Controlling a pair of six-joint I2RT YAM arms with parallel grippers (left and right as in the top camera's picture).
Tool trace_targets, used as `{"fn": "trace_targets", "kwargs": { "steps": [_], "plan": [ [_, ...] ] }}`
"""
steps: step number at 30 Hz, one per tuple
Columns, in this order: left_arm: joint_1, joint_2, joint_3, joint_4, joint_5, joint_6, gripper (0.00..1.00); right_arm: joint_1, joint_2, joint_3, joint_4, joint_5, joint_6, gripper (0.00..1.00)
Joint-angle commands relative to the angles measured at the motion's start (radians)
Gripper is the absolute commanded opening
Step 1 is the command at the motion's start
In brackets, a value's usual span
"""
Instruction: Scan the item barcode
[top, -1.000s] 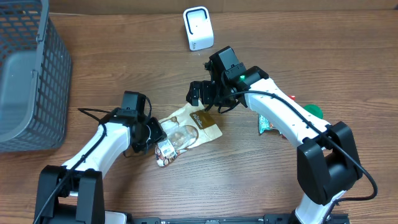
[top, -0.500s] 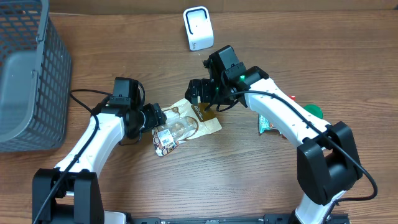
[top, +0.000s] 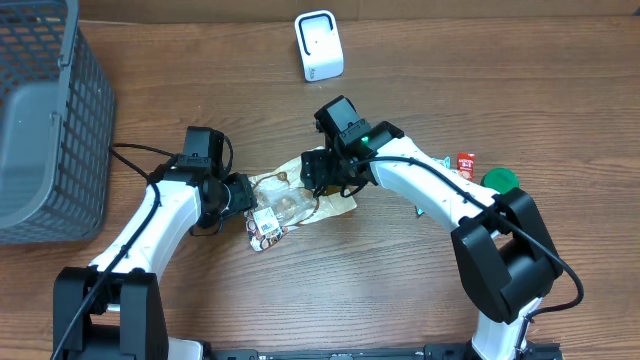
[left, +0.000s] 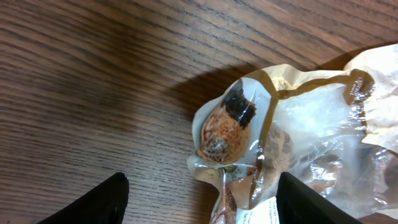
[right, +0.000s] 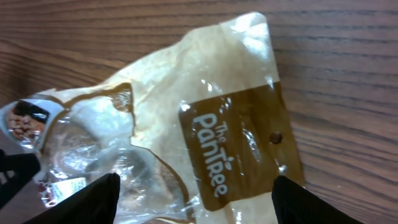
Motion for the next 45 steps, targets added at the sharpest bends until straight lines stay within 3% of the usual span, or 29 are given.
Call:
{"fn": "trace_targets", "kwargs": {
  "steps": [1, 5, 8, 9, 18, 26, 37, 45],
  "plan": [
    [0.005, 0.008, 0.002, 0.027, -0.021, 0.017, 0.69, -0.001, 0.000, -0.051, 0.011, 0.020, 0.002, 0.80],
    [0.005, 0.008, 0.090, -0.005, -0.022, 0.019, 0.49, -0.001, 0.000, -0.091, 0.036, 0.020, 0.005, 0.80],
    [0.005, 0.008, 0.113, -0.009, -0.023, 0.023, 0.15, -0.001, 0.000, -0.091, 0.055, 0.020, 0.005, 0.84],
    [0.003, 0.012, 0.108, -0.019, -0.039, 0.023, 0.12, -0.001, 0.000, -0.091, 0.059, 0.020, 0.005, 0.85],
    [-0.017, 0.132, 0.077, 0.022, -0.079, 0.045, 0.09, -0.001, 0.000, -0.097, 0.063, 0.020, 0.005, 0.88],
    [-0.010, 0.111, 0.185, -0.053, -0.045, 0.092, 0.10, -0.001, 0.000, -0.098, 0.068, 0.020, 0.005, 0.89],
    [-0.037, 0.143, 0.150, -0.008, -0.031, 0.156, 0.10, -0.001, 0.001, -0.130, 0.095, 0.018, 0.027, 0.90],
    [-0.037, 0.111, 0.229, -0.091, -0.028, 0.176, 0.11, -0.001, 0.001, -0.130, 0.101, 0.017, 0.027, 0.92]
  ]
}}
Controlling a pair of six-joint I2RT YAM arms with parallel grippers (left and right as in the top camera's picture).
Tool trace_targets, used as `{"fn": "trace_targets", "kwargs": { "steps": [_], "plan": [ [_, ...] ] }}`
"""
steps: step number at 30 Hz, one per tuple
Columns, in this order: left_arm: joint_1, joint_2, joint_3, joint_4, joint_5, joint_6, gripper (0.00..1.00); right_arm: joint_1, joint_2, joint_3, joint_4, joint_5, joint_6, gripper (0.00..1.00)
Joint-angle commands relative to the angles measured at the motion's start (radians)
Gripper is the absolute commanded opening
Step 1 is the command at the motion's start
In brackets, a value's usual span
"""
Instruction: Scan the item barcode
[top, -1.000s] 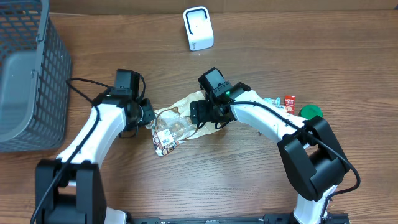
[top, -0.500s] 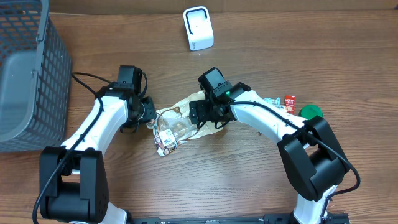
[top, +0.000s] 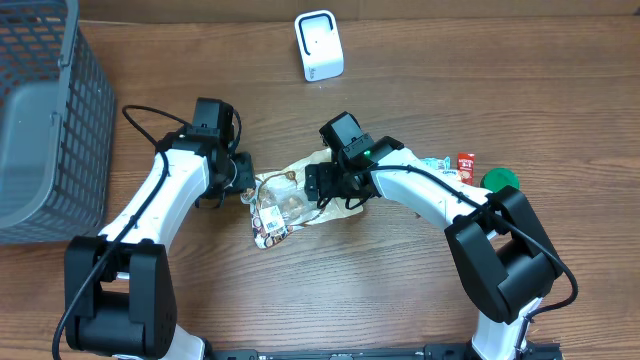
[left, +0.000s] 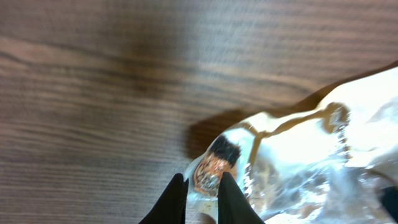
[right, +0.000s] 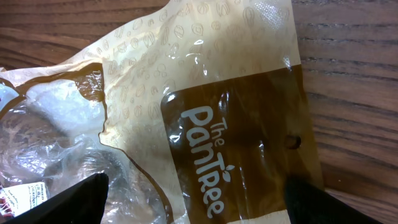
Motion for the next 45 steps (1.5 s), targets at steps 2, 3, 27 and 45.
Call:
{"fn": "trace_targets", "kwargs": {
  "steps": [2, 3, 27, 45],
  "plan": [
    [-0.013, -0.016, -0.018, 0.016, 0.011, 0.019, 0.11, -0.001, 0.001, -0.007, 0.003, 0.007, 0.005, 0.93],
    [-0.015, -0.014, -0.034, 0.031, 0.012, 0.018, 0.11, -0.001, 0.001, -0.007, 0.003, 0.007, 0.005, 0.93],
    [-0.055, 0.012, -0.242, 0.248, 0.057, 0.003, 0.11, 0.000, 0.045, -0.019, -0.013, -0.021, 0.062, 0.89],
    [-0.017, -0.028, -0.096, 0.092, 0.057, 0.031, 0.24, -0.032, -0.020, 0.101, -0.081, -0.065, 0.023, 0.92]
  ]
}}
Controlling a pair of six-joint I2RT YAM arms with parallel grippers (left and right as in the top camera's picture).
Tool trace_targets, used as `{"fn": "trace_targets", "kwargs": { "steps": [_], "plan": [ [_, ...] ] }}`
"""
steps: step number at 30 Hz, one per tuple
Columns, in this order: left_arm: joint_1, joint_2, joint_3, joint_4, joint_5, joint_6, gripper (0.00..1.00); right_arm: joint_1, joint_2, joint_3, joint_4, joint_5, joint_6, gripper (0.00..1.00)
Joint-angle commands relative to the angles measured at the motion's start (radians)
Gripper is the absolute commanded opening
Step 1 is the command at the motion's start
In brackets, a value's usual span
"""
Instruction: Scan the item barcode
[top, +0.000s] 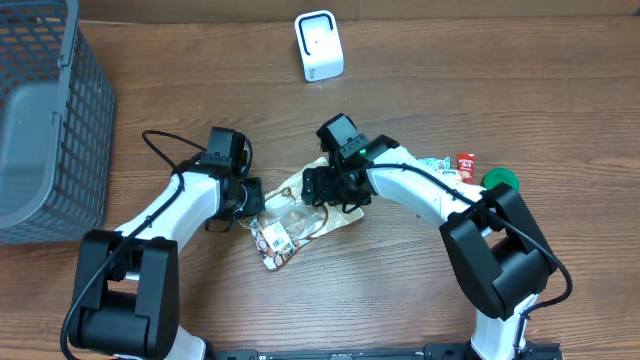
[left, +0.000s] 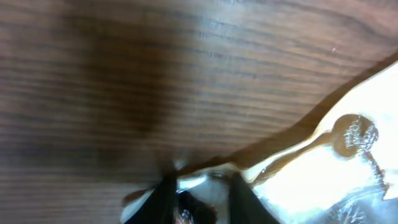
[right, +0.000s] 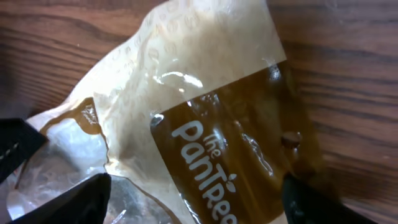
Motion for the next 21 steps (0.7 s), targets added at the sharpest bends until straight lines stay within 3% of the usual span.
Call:
{"fn": "trace_targets", "kwargs": {
  "steps": [1, 3, 4, 7, 10, 17, 21],
  "plan": [
    [0.032, -0.036, 0.146, -0.105, 0.009, 0.024, 0.28, -0.040, -0.059, 0.067, -0.010, 0.004, -0.019, 0.93],
    [0.037, -0.043, 0.213, -0.186, 0.015, 0.024, 0.56, -0.042, -0.066, 0.067, -0.031, 0.005, -0.018, 0.94],
    [0.037, -0.043, 0.233, -0.224, 0.016, 0.024, 0.58, -0.042, -0.065, 0.066, -0.045, 0.005, -0.018, 0.94],
    [0.035, -0.042, 0.247, -0.351, 0.026, 0.024, 0.60, -0.041, -0.059, 0.038, -0.085, 0.016, -0.018, 0.96],
    [0.029, -0.040, 0.195, -0.368, 0.076, 0.023, 0.62, -0.041, -0.058, 0.006, -0.101, 0.035, -0.018, 0.96],
    [0.021, -0.040, 0.022, -0.201, 0.122, 0.004, 0.61, -0.025, -0.058, -0.076, -0.059, 0.034, -0.009, 0.98],
    [0.021, -0.039, -0.022, -0.132, 0.121, -0.023, 0.54, -0.003, -0.058, -0.118, 0.001, 0.018, 0.020, 1.00]
  ]
}}
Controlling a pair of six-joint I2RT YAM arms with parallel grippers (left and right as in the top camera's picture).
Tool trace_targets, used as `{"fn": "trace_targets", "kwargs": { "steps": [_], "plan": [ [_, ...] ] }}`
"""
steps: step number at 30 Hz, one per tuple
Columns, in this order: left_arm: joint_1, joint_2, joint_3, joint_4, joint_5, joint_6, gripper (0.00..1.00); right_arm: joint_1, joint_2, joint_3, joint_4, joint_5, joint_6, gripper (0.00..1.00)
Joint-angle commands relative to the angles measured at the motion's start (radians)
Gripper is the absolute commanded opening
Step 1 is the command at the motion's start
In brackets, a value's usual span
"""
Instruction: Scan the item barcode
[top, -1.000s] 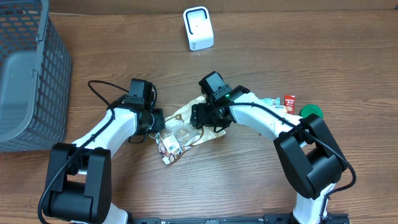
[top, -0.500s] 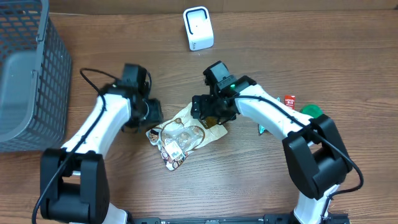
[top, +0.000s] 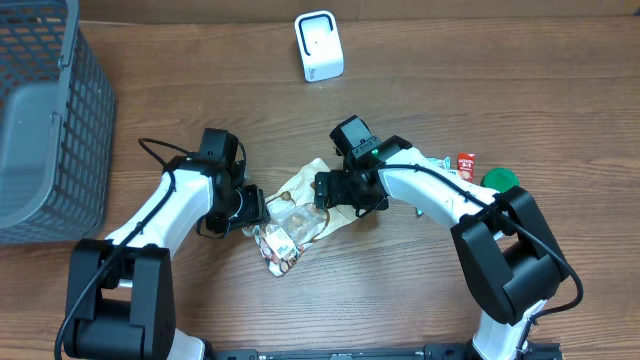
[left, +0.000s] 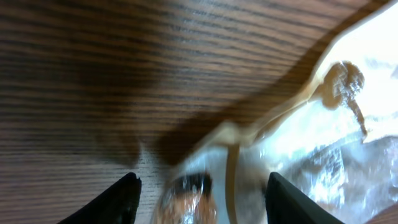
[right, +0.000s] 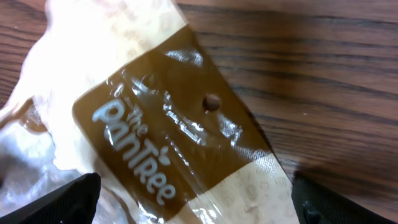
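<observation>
The item is a crinkly clear and tan snack bag (top: 298, 205) with a brown "The PanTree" label (right: 168, 143), lying flat on the wooden table. A white sticker (top: 279, 243) shows at its near left end. My left gripper (top: 253, 208) stands open at the bag's left corner, and that picture-printed corner (left: 186, 196) lies between its fingers (left: 112, 199). My right gripper (top: 341, 192) is open over the brown label end, its fingers (right: 65, 202) wide on either side. The white scanner (top: 320, 45) stands at the table's far edge.
A grey mesh basket (top: 45, 120) fills the far left. Small items lie to the right by my right arm: a red packet (top: 465, 160) and a green lid (top: 499, 180). Bare wood lies between the bag and the scanner.
My left gripper, then pinched on the bag's left corner, now stands open around it. The bag has turned a little under the right gripper, which stays open.
Both grippers were open at the bag's two ends. Then the left fingers were close together at the left corner, and later pinched on it as the bag lay shifted nearer. Now the left gripper is open again and the bag lies flat.
</observation>
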Motion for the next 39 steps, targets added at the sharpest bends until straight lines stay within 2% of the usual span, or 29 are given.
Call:
{"fn": "trace_targets", "kwargs": {
  "steps": [1, 8, 14, 16, 18, 20, 24, 25, 29, 31, 35, 39],
  "plan": [
    [-0.009, -0.007, -0.041, 0.037, 0.016, -0.030, 0.51, 0.027, -0.011, -0.052, 0.039, -0.022, 0.024, 1.00],
    [-0.009, -0.007, -0.049, 0.048, 0.015, -0.030, 0.42, 0.079, -0.011, -0.097, 0.069, -0.048, 0.124, 1.00],
    [-0.009, -0.007, -0.049, 0.059, 0.016, -0.030, 0.47, 0.080, -0.011, -0.096, 0.089, -0.123, 0.124, 1.00],
    [-0.009, -0.007, -0.049, 0.067, 0.016, -0.030, 0.51, 0.080, -0.011, -0.096, 0.108, -0.122, 0.124, 1.00],
    [-0.009, -0.007, -0.049, 0.106, 0.011, -0.030, 0.66, 0.080, -0.011, -0.096, 0.166, -0.122, 0.127, 1.00],
    [-0.009, -0.007, -0.049, 0.144, 0.004, -0.030, 0.74, 0.080, -0.011, -0.096, 0.213, -0.087, 0.137, 1.00],
    [-0.003, -0.008, -0.031, 0.183, -0.011, -0.021, 0.82, 0.080, -0.011, -0.096, 0.256, 0.022, 0.187, 1.00],
    [0.015, -0.013, 0.014, 0.126, -0.047, -0.022, 0.86, 0.080, -0.011, -0.096, 0.255, 0.052, 0.187, 1.00],
    [0.061, -0.053, 0.193, -0.117, -0.072, -0.023, 0.86, 0.080, -0.011, -0.097, 0.255, 0.060, 0.186, 1.00],
    [0.061, -0.061, 0.214, -0.199, -0.068, -0.031, 0.85, 0.080, -0.011, -0.097, 0.252, 0.060, 0.186, 1.00],
    [0.042, -0.057, 0.155, -0.257, -0.063, -0.045, 0.84, 0.080, -0.011, -0.097, 0.251, 0.059, 0.186, 1.00],
    [0.037, -0.056, 0.061, -0.232, -0.063, -0.113, 0.88, 0.080, -0.011, -0.097, 0.249, 0.059, 0.186, 1.00]
  ]
}}
